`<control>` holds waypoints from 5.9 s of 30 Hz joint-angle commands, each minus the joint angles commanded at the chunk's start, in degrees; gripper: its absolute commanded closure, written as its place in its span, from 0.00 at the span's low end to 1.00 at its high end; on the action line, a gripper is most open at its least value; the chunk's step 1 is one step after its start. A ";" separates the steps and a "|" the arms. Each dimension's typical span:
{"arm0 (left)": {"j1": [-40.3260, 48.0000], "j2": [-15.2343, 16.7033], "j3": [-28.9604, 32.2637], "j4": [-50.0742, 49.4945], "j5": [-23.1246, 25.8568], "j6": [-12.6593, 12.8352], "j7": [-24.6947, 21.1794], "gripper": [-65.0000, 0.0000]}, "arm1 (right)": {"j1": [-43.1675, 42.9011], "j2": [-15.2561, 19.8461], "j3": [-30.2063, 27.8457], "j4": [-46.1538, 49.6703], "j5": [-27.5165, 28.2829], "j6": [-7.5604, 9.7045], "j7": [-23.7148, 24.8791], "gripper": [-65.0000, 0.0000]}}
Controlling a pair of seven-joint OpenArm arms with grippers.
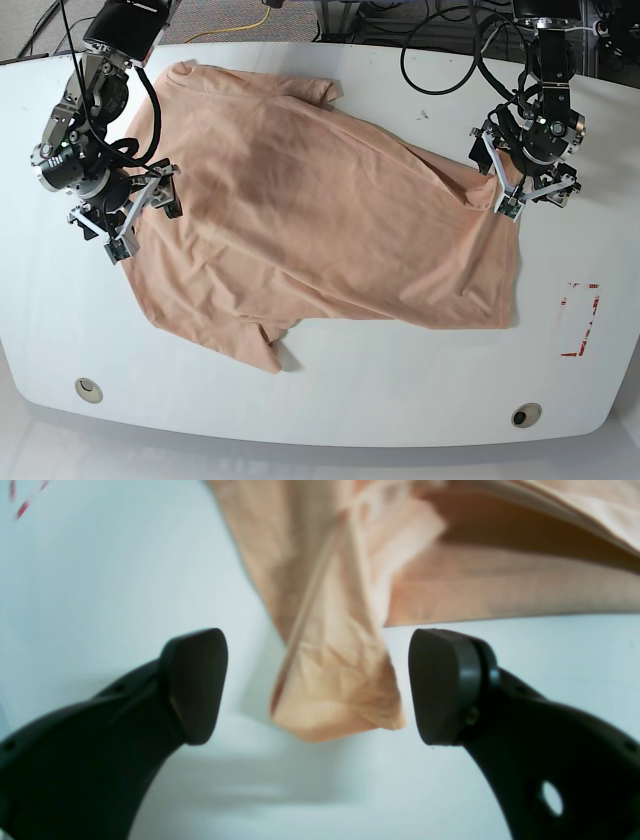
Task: Layout the t-shirt on the table in an organized manner, then fold the t-shirt properly
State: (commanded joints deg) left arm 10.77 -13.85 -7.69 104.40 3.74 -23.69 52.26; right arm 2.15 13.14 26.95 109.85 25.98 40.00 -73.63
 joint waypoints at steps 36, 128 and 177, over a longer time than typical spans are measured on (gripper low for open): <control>-0.70 0.18 0.00 -2.64 8.70 2.02 0.00 0.97 | -0.44 -0.09 0.35 0.79 0.53 0.00 0.00 0.25; 9.85 -1.93 -7.12 7.74 9.41 -5.27 0.09 1.00 | -21.54 -12.75 16.70 -7.47 12.57 0.00 0.44 0.99; 14.68 -4.57 -5.80 7.65 9.49 -5.27 0.26 1.00 | -22.68 -3.25 14.51 -4.57 13.01 0.00 -6.37 1.00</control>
State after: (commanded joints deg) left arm 25.45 -18.42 -13.49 112.04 13.23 -28.97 52.53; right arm -20.53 9.89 41.45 105.27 38.99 40.00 -80.00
